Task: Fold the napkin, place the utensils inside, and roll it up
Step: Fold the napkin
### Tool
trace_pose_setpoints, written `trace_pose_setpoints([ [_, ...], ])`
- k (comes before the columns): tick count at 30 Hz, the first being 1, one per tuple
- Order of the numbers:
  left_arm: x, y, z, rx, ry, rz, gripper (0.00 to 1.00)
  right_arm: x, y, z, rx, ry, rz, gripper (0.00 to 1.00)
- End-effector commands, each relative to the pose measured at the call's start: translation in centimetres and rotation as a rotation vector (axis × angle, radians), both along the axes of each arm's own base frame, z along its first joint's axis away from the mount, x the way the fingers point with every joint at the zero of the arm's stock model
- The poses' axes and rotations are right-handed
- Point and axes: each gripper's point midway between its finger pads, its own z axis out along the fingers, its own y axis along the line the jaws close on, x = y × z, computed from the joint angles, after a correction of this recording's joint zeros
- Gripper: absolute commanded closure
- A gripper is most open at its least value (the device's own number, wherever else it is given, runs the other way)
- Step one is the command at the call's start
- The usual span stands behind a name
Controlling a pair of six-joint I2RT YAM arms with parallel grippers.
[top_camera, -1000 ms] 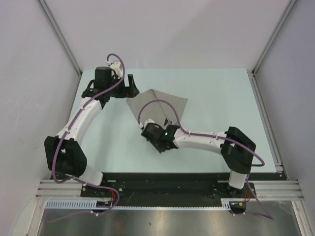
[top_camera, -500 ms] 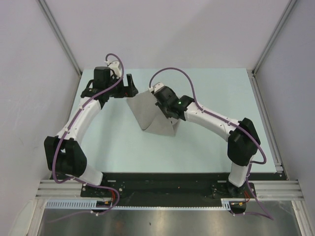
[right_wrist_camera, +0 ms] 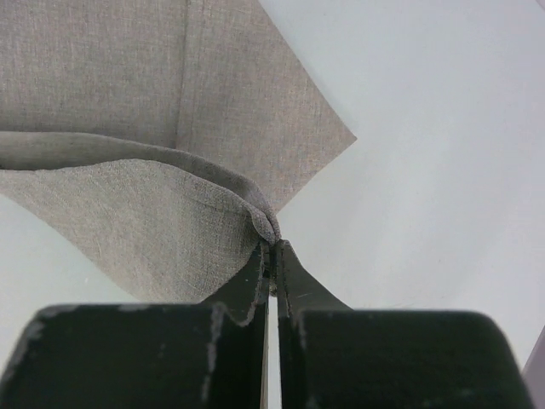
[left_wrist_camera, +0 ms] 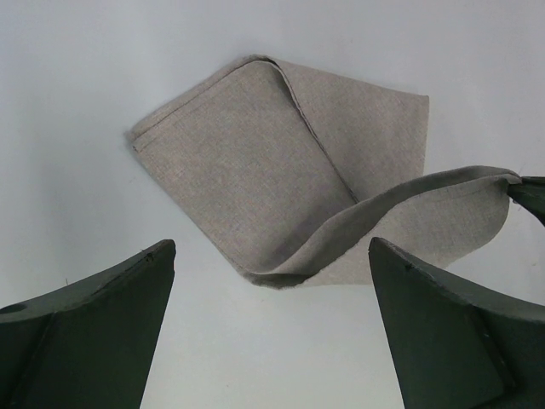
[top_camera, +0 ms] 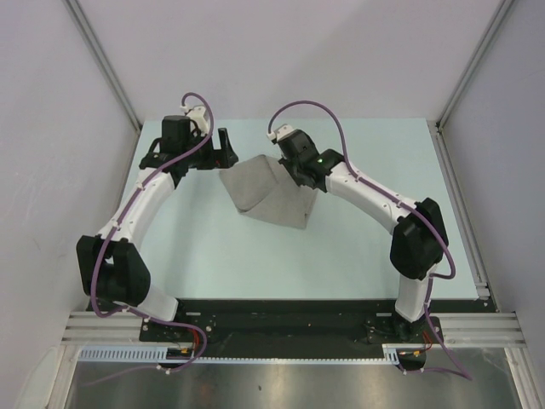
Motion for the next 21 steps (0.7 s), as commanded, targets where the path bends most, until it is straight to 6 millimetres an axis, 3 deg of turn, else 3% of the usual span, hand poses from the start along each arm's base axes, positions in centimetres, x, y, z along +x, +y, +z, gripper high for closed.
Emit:
trace_pose_setpoints([
  [1, 0.6, 0.0, 0.8, -0.022, -0.018, 0.004, 0.0, 0.3, 0.6, 3.6, 0.037, -0.06, 0.016, 1.0],
  [8, 0.4, -0.2, 1.1, -0.032, -0.023, -0.004, 0.0, -0.9, 1.6, 5.6, 0.044, -0.071, 0.03, 1.0],
  [13, 0.4, -0.3, 1.4, -0.034, -0.031, -0.006, 0.0, -2.0, 2.5, 5.9, 0.036, -0.063, 0.05, 1.0],
  [21, 0.1, -0.4, 2.2, -0.044, -0.047, -0.011, 0.0, -2.4, 2.1, 6.9, 0.029, -0.081, 0.008, 1.0],
])
